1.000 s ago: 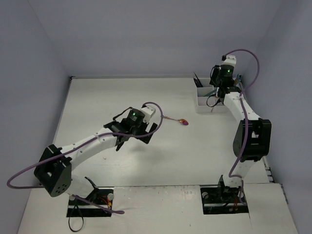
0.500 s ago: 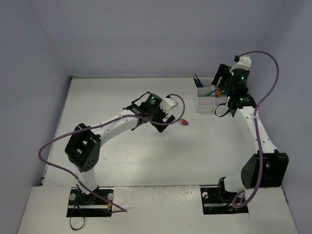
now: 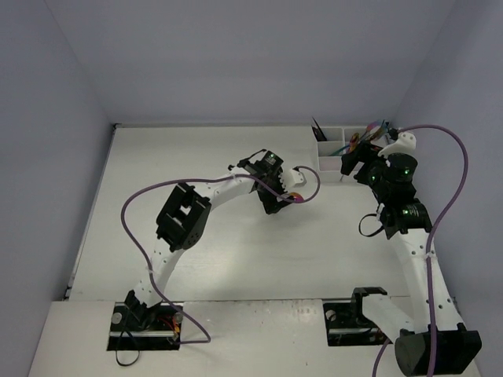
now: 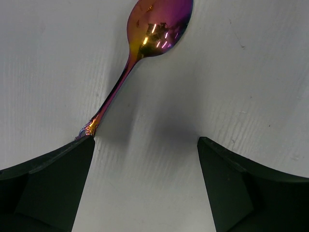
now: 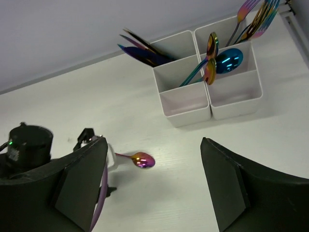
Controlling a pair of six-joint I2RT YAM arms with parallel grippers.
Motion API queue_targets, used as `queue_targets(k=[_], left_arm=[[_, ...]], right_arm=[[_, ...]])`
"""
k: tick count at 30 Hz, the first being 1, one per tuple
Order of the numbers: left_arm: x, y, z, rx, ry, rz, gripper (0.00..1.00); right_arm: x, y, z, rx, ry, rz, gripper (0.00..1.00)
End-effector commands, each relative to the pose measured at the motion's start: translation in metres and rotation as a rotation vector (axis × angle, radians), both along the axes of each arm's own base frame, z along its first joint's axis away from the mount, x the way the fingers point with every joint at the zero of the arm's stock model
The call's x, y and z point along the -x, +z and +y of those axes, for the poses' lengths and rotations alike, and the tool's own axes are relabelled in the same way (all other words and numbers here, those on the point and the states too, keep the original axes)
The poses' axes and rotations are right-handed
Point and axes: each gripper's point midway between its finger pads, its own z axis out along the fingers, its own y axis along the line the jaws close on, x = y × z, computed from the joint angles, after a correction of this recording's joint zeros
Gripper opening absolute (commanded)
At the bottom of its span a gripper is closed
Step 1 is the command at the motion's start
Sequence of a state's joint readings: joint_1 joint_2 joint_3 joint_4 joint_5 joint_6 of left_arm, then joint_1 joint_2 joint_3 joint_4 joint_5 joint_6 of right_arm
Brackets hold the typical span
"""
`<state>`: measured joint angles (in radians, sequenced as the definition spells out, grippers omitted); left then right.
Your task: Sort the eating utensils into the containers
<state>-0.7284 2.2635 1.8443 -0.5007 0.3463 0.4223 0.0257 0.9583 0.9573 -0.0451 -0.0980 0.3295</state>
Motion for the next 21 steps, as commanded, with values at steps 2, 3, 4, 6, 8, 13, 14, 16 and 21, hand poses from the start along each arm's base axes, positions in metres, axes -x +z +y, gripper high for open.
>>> queue_targets(k=[2, 3, 4, 6, 8, 13, 14, 16, 21], left_arm=[[-0.03, 0.047, -0.02, 0.094, -0.06, -0.11, 0.86], [-0.032, 0.047, -0.021, 0.101, -0.061, -0.109, 0.86], [-0.033, 0.045, -0.022, 0.103, -0.061, -0.108, 0.86], [-0.036, 0.035, -0.023, 0.099, -0.065, -0.095, 0.86], [-0.037, 0.03, -0.024, 0.1, -0.07, -0.088, 0.85], [-0.034, 0.006, -0.027, 0.094, -0.077, -0.037, 0.81], [-0.033, 0.001, -0.027, 0.095, -0.078, -0.023, 0.79], [-0.03, -0.004, -0.028, 0.101, -0.073, 0.002, 0.76], [-0.017, -0.004, -0.03, 0.124, -0.073, 0.058, 0.42]], right_arm=[[0.019, 0.006, 0.012, -0.067, 0.044, -0.016, 0.75], [0.022, 0.004, 0.012, -0.068, 0.045, -0.007, 0.75], [0.024, 0.003, 0.012, -0.069, 0.045, -0.002, 0.76], [0.029, 0.004, 0.011, -0.067, 0.043, -0.004, 0.76], [0.033, 0.003, 0.012, -0.065, 0.045, 0.002, 0.76], [0.038, 0.0, 0.012, -0.065, 0.048, 0.017, 0.76], [0.039, -0.001, 0.012, -0.063, 0.046, 0.019, 0.76], [0.04, -0.001, 0.012, -0.061, 0.046, 0.022, 0.77], [0.041, -0.003, 0.011, -0.059, 0.044, 0.026, 0.77]])
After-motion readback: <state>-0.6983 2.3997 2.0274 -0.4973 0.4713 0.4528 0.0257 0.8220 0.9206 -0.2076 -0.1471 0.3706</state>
